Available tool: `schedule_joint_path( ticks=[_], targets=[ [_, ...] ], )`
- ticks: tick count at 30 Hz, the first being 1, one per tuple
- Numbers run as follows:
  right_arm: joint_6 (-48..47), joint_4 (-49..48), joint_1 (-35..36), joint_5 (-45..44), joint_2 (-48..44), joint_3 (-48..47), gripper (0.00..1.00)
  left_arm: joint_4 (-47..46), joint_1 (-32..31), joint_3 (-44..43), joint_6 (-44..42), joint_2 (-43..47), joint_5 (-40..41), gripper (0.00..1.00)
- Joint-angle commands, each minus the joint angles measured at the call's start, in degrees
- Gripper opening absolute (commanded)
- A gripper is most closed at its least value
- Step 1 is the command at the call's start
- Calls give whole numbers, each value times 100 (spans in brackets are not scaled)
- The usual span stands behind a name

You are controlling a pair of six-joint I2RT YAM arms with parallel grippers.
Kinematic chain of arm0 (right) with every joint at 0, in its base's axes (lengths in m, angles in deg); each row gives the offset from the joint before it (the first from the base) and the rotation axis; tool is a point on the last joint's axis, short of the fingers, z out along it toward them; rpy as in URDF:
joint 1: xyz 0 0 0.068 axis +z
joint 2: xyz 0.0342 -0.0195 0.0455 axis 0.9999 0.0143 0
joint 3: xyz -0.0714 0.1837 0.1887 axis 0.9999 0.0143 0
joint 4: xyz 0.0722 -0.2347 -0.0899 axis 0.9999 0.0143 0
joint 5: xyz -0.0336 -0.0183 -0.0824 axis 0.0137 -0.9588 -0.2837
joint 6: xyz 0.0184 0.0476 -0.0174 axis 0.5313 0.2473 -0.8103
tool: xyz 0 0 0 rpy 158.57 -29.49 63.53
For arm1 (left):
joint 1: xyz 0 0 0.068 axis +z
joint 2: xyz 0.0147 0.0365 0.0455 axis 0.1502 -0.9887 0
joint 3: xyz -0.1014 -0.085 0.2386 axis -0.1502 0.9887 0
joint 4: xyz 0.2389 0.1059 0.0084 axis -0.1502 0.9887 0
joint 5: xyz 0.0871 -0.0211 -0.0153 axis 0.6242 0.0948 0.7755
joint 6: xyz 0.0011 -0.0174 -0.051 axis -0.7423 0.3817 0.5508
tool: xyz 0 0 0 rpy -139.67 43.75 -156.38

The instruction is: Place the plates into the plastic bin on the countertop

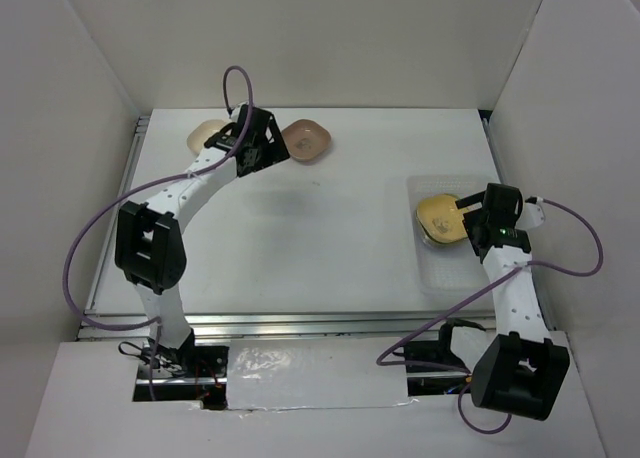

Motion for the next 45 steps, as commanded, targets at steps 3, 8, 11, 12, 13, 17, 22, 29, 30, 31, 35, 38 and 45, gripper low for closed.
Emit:
schedule_joint_path(
  ticks=[3,8,11,12,13,17,22,29,30,31,35,38,45],
  targets=[
    [-25,-18,213,-3,-408,-276,100,-156,134,-743,-202,-468,-287,99],
    [-104,361,416,-215,-962,-426,100,-447,301,-805,-79,-1021,-576,99],
    [-227,484,433,-22,-1445,-373,100,-771,345,-814,9,-1338,-699,99],
    [-297,449,485,57,-1551,-338,100,-885,389,-910,87,-1444,-726,99],
    [-332,423,512,223,-1674,-251,100,-921,415,-989,140,-1549,-744,99],
    [-517,326,705,682,-2316,-22,100,-1429,600,-1254,430,-2121,-988,99],
    [-877,457,1021,796,-2510,5,100,-2792,837,-753,746,-2358,-1333,99],
    [-1070,449,1127,902,-2616,-13,100,-1942,811,-2025,835,-3421,-1061,99],
    [-1088,449,1119,902,-2598,-13,100,-1872,785,-2271,835,-3536,-1052,99],
    [-1106,431,1119,902,-2581,-21,100,-1810,785,-2386,844,-3746,-1052,99],
    [-1167,405,1127,972,-2510,-30,100,-1757,715,-2817,835,-4090,-1096,93],
    [-1150,300,1136,1042,-2554,57,100,-1476,645,-3089,826,-4240,-894,68],
    [-1316,-235,1355,1577,-2336,268,100,-597,513,-2750,958,-3532,-252,0]
  ],
)
